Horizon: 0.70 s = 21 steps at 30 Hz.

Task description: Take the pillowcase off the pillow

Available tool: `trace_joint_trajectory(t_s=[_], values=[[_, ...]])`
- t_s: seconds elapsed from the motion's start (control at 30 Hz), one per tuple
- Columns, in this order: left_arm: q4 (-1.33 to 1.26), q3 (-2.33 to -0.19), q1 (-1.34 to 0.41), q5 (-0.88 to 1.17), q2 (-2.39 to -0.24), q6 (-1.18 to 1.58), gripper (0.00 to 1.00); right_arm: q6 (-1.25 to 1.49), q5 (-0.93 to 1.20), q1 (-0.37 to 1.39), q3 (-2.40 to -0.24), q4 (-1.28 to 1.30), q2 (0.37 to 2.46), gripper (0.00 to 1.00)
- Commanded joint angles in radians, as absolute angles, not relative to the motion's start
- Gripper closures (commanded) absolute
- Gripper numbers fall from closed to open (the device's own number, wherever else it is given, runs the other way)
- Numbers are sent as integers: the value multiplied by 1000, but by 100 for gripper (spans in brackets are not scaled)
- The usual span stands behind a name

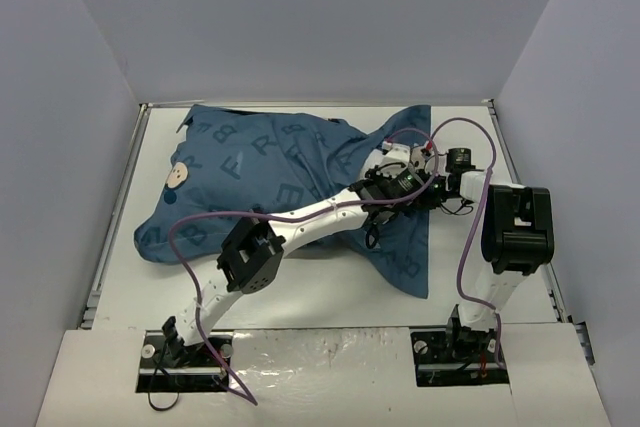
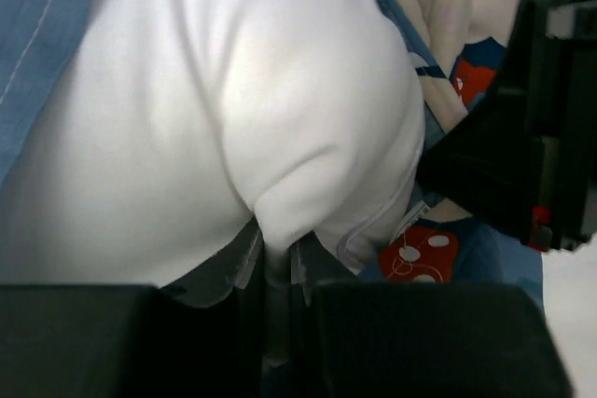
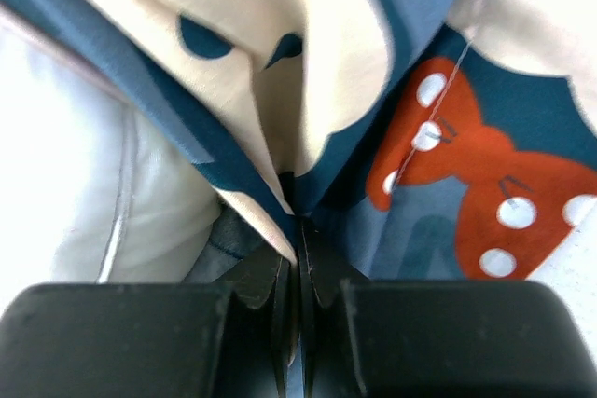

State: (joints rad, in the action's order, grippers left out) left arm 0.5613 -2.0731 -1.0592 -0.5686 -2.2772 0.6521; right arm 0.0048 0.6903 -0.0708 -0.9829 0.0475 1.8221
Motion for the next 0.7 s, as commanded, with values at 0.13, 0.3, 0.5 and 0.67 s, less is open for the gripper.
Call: trace_joint_trajectory(t_s=[0.13,0.3,0.5,0.67], values=[[361,-1837,-936,-402,-2118,779,98,-37,681,-77,-959,113,1796,100],[160,-1712,-873,-348,-1919,845,98,-101,621,24,-940,103,1750,100],[37,-1614,-761,-302,-1784,978,98,-175,598,147,-948,106,1686,100],[-48,-1523,-696,-337,-1674,1003,98,-386,792,158,-916,138,1498,100]])
